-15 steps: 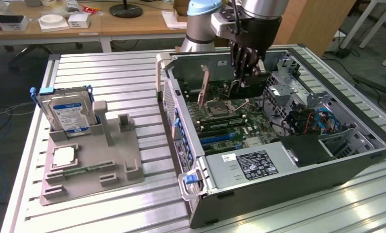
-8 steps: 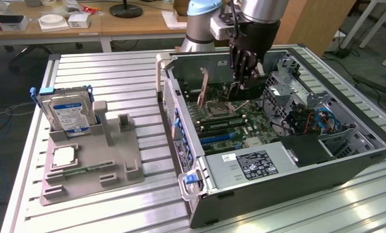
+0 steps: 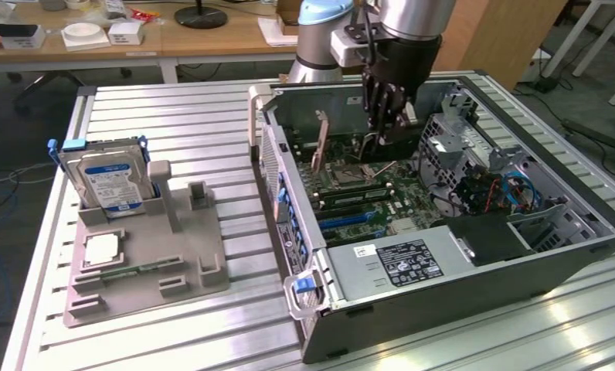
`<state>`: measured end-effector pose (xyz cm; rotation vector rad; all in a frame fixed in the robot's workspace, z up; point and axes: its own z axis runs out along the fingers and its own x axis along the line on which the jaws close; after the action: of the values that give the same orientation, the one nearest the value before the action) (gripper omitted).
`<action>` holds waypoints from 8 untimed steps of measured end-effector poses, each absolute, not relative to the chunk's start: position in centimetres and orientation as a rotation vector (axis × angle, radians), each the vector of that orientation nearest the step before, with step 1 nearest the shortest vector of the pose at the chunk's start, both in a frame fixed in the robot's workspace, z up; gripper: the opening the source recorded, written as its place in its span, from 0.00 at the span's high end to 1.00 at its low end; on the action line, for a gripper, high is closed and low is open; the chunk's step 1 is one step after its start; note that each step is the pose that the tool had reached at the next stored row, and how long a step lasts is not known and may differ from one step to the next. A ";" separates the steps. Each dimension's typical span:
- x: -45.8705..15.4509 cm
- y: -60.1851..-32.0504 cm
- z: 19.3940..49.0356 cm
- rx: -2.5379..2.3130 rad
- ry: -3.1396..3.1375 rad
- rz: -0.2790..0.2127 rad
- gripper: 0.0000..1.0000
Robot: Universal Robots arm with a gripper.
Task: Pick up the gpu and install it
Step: 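Insert the gpu into the slot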
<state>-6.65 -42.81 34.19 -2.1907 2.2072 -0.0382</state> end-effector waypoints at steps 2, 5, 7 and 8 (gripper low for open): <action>-6.8 -42.9 34.2 -2.191 2.207 -0.038 0.74; -6.9 -43.1 34.1 -2.191 2.207 -0.038 0.74; -6.9 -43.3 34.1 -2.191 2.207 -0.038 0.74; -7.0 -43.4 34.1 -2.191 2.207 -0.038 0.74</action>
<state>-6.96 -43.38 34.06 -2.1908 2.2070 -0.0382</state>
